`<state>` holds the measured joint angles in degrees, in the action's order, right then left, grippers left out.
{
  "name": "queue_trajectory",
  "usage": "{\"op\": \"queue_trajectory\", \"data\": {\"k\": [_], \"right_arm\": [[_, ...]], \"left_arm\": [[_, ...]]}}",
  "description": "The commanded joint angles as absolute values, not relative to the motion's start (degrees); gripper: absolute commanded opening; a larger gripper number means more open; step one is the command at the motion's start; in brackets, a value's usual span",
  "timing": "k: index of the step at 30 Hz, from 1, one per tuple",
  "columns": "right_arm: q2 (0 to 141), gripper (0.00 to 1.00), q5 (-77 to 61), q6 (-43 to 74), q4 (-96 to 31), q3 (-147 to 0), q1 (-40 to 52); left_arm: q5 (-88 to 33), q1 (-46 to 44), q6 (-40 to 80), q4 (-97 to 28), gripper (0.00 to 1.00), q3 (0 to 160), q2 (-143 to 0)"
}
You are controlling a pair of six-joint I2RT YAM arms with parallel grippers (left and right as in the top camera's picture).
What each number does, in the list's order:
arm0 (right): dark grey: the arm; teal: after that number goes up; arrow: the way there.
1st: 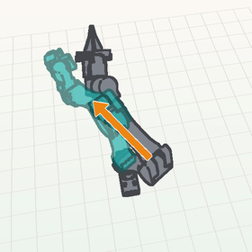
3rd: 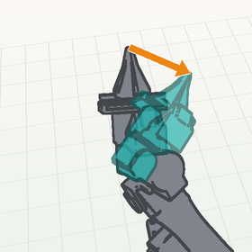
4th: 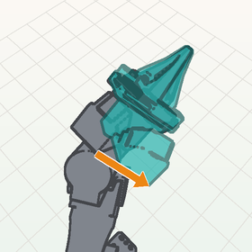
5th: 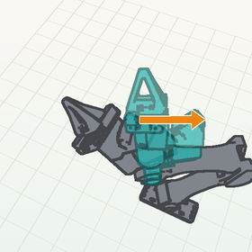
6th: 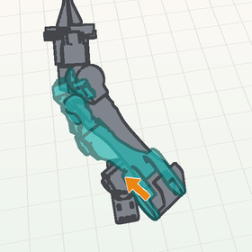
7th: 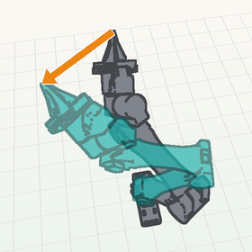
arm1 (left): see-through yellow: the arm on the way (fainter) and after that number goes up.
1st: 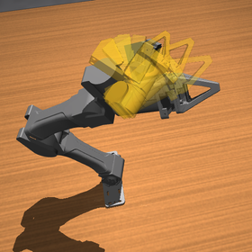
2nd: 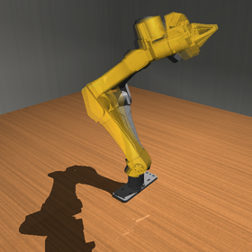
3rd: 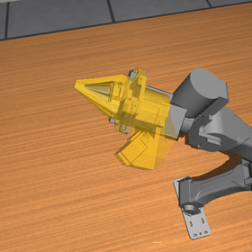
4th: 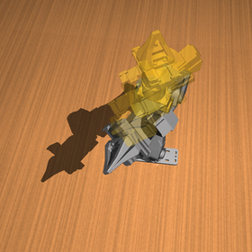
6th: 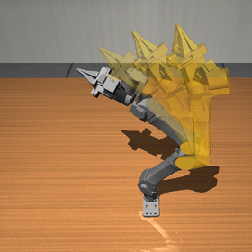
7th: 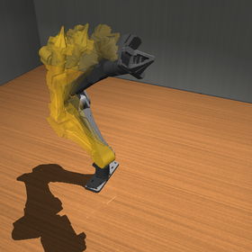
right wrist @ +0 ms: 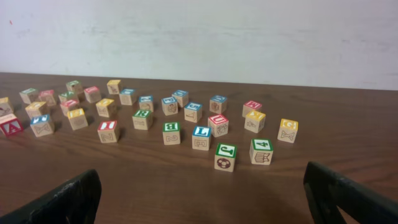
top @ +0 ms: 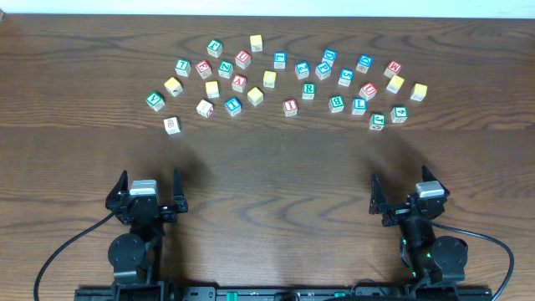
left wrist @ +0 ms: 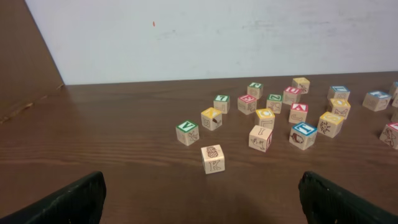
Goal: Spell out CORL
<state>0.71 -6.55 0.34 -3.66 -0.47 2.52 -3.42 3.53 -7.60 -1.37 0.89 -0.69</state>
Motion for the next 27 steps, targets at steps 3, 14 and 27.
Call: {"op": "queue_trajectory", "data": {"k": [3, 14, 27], "right_arm": [[0.4, 0.99, -6.1, 0.2, -3.9, -0.3, 2.2], [0.4, 0.99, -6.1, 0.2, -3.9, -0.3, 2.2], [0.4, 0.99, -6.1, 0.2, -3.9, -0.3, 2.2]], "left_arm": [[-3.2, 3.2, -8.3, -3.9, 0.98, 3.0, -1.9], [-3.8, 3.2, -8.3, -3.9, 0.98, 15.9, -19.0], [-7.1, 3.2, -8.3, -21.5, 0.98, 48.9, -53.8]]}}
